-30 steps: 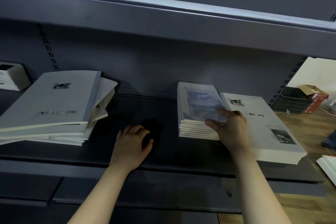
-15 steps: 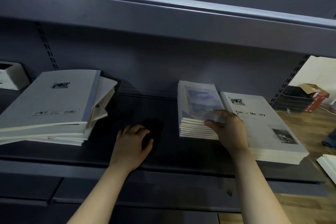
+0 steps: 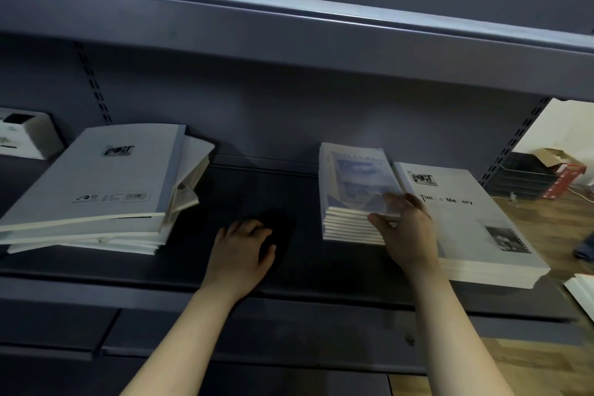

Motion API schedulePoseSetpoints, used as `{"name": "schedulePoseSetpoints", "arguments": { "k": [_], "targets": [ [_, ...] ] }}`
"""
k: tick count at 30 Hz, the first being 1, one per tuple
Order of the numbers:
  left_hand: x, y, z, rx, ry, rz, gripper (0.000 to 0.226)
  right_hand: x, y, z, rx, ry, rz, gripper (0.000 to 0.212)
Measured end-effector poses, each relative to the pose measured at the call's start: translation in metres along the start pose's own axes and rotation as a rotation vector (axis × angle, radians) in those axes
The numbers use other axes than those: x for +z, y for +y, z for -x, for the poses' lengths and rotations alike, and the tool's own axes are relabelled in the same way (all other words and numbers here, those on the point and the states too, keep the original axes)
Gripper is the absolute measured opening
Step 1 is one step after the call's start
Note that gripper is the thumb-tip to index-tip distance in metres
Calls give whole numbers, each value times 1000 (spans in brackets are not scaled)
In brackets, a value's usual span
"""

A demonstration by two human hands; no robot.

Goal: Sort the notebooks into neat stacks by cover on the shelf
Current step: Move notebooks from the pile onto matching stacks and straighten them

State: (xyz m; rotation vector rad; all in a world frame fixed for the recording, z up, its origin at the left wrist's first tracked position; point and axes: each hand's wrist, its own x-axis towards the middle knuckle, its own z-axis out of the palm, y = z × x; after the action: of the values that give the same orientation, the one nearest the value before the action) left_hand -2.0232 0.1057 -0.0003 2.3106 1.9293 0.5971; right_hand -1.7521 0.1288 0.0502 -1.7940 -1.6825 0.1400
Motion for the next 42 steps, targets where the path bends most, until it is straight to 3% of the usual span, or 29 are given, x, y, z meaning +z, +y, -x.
{"name": "schedulePoseSetpoints", "arguments": {
  "k": [5,9,14,16,20,25,31,38,42],
  "targets": [
    [-23,-3,7,100,114,14,33,14,-14,23,34,52,48,46],
    [-56,-15,6,133,259,-15,31,29,-36,48,-140,229,11,31],
    [-95,-43,8,51,398,-100,31,46,-67,53,-244,178,-143,28],
    [-106,-57,10,-70,369,-149,38,53,-77,53,-244,143,-129,28],
    [-117,-86,11,-355,148,-215,72,63,-92,55,-231,137,-129,27],
    [-112,-95,15,-349,81,-317,87,78,-109,61,-265,58,-116,27],
    [-120,-96,13,-306,146,-326,70,103,-113,62,-152,-300,50,37],
    [-130,-100,13,-153,248,-356,32,114,-109,66,-202,-224,90,32],
    [-137,-104,9,-181,233,-411,31,116,-106,71,-223,-167,52,29]
  ]
}}
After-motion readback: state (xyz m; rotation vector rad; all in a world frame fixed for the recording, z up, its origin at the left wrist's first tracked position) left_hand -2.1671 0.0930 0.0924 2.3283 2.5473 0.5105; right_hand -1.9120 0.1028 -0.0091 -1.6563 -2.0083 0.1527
